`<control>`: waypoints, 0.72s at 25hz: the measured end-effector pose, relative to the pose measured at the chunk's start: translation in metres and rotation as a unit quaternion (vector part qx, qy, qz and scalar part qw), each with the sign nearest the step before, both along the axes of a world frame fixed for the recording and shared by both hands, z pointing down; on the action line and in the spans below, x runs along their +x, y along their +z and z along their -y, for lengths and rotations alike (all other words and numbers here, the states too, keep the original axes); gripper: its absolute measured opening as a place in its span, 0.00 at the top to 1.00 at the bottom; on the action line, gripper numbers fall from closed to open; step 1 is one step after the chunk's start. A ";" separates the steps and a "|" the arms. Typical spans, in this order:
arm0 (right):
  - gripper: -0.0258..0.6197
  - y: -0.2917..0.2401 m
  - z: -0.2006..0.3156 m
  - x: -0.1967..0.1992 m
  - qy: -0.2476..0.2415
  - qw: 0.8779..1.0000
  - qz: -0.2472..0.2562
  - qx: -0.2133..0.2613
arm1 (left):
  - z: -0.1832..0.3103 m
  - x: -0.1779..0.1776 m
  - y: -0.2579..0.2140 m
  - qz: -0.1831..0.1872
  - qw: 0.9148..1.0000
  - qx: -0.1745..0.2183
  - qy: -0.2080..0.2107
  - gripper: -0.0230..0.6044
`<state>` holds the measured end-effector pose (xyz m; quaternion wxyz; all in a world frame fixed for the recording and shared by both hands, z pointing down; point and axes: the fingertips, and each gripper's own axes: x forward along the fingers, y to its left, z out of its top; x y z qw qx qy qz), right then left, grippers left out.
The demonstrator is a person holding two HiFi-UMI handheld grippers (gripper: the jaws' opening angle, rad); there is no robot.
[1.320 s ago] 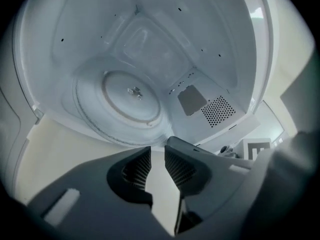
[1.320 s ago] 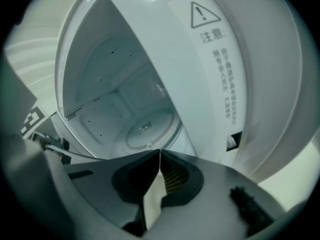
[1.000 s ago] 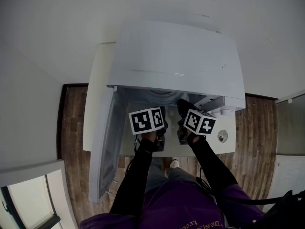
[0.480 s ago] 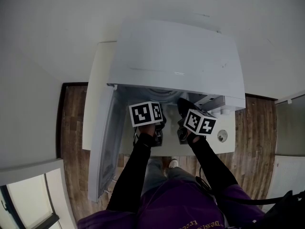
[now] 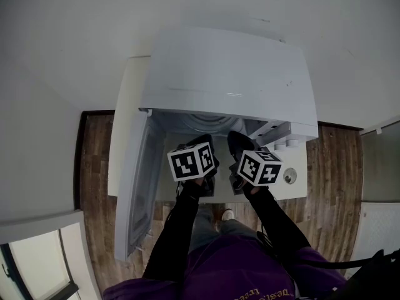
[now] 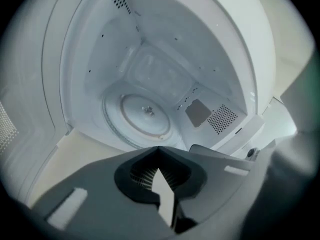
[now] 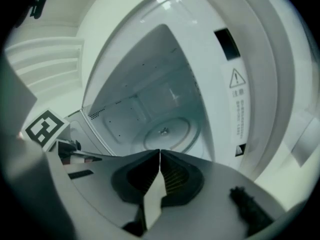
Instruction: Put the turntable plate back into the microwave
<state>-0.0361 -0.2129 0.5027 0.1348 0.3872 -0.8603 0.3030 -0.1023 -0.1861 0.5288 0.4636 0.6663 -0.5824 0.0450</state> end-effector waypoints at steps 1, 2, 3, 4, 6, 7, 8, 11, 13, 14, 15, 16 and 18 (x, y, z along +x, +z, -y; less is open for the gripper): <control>0.94 -0.007 -0.003 -0.001 -0.005 1.000 0.002 0.009 | -0.001 0.001 -0.007 0.007 1.000 0.018 -0.002 0.95; 0.94 -0.014 -0.006 -0.003 -0.010 1.000 0.004 0.021 | -0.003 0.002 -0.015 0.015 0.999 0.037 -0.004 0.95; 0.94 -0.023 -0.009 -0.004 -0.015 0.999 0.005 0.033 | -0.005 0.003 -0.024 0.024 0.998 0.058 -0.006 0.95; 0.94 -0.032 -0.012 -0.006 -0.022 0.999 0.006 0.046 | -0.007 0.004 -0.033 0.034 0.996 0.080 -0.009 0.95; 0.94 -0.050 -0.021 -0.008 -0.036 0.997 0.003 0.075 | -0.014 0.005 -0.052 0.058 0.991 0.123 -0.012 0.95; 0.94 -0.059 -0.025 -0.008 -0.042 0.995 0.000 0.092 | -0.018 0.007 -0.063 0.074 0.986 0.147 -0.011 0.95; 0.94 -0.068 -0.029 -0.008 -0.046 0.993 -0.005 0.111 | -0.022 0.008 -0.075 0.095 0.980 0.172 -0.009 0.95; 0.94 -0.103 -0.043 -0.005 -0.052 0.983 -0.012 0.173 | -0.034 0.011 -0.117 0.181 0.952 0.247 -0.005 0.95; 0.94 -0.133 -0.052 -0.003 -0.054 0.973 -0.012 0.223 | -0.042 0.011 -0.152 0.221 0.930 0.294 -0.016 0.95; 0.94 -0.150 -0.056 -0.002 -0.055 0.966 -0.012 0.251 | -0.045 0.009 -0.171 0.231 0.920 0.315 -0.028 0.95; 0.94 -0.168 -0.060 -0.001 -0.055 0.959 -0.010 0.277 | -0.048 0.006 -0.190 0.237 0.911 0.334 -0.042 0.95; 0.94 -0.187 -0.064 0.000 -0.054 0.951 -0.008 0.303 | -0.051 0.003 -0.209 0.240 0.903 0.351 -0.055 0.95; 0.94 -0.224 -0.071 0.005 -0.050 0.936 -0.001 0.348 | -0.057 0.000 -0.244 0.248 0.887 0.381 -0.073 0.95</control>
